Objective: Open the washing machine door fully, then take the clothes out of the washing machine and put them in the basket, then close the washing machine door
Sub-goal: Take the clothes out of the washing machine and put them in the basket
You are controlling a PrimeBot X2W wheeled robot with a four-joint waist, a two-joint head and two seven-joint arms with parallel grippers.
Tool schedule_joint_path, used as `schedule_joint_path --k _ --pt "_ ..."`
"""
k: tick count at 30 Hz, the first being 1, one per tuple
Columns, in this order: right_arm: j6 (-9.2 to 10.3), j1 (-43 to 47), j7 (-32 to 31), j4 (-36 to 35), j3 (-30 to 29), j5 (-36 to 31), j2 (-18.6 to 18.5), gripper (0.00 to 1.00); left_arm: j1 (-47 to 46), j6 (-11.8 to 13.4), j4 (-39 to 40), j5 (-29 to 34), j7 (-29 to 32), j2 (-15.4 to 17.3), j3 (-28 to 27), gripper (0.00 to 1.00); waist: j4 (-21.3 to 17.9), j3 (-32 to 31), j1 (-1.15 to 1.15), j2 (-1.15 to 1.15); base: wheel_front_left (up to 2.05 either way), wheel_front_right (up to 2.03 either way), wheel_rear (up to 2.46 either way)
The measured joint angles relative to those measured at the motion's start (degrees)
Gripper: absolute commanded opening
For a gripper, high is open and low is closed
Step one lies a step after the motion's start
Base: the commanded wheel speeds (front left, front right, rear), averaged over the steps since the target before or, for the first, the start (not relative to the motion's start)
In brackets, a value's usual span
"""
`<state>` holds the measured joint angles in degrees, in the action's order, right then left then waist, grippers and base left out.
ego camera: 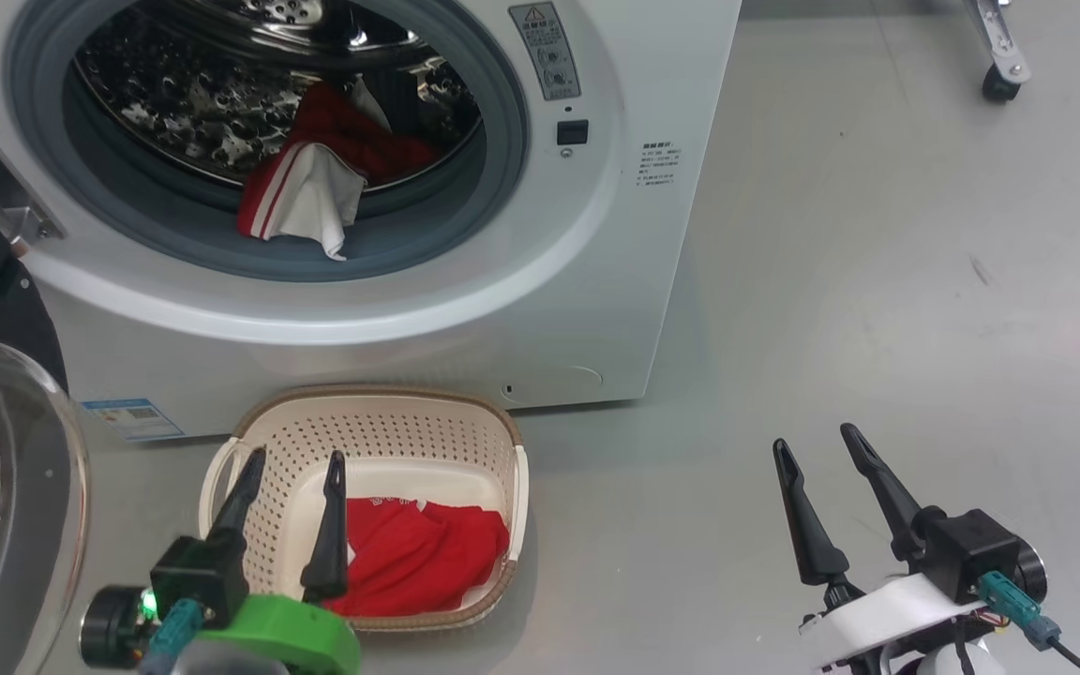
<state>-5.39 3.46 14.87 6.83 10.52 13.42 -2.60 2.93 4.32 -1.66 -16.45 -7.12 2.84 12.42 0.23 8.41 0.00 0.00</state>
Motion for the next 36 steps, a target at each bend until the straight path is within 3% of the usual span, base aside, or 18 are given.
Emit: schedule_joint_path --k 18,25,36 --pt "-0.59 -8.98 0.0 -2.72 2.72 -0.35 -0.04 1.0 -19.89 -0.01 -3.03 -0.93 7.09 1.23 -3.31 1.0 -3.23 13.42 0.0 0.0 0.0 0.0 0.0" --pt "-0.76 -13.04 0.0 -3.09 4.08 0.77 -0.08 1.0 -29.52 -0.66 -5.21 -2.03 12.9 4.19 -5.12 1.0 -5.74 18.76 0.0 0.0 0.0 0.0 0.0" --pt "-1.03 -17.4 0.0 -2.75 6.1 5.25 -0.1 1.0 -41.14 -2.69 -11.92 -2.67 24.15 11.39 -7.33 1.0 -11.4 24.63 0.0 0.0 0.0 0.0 0.0"
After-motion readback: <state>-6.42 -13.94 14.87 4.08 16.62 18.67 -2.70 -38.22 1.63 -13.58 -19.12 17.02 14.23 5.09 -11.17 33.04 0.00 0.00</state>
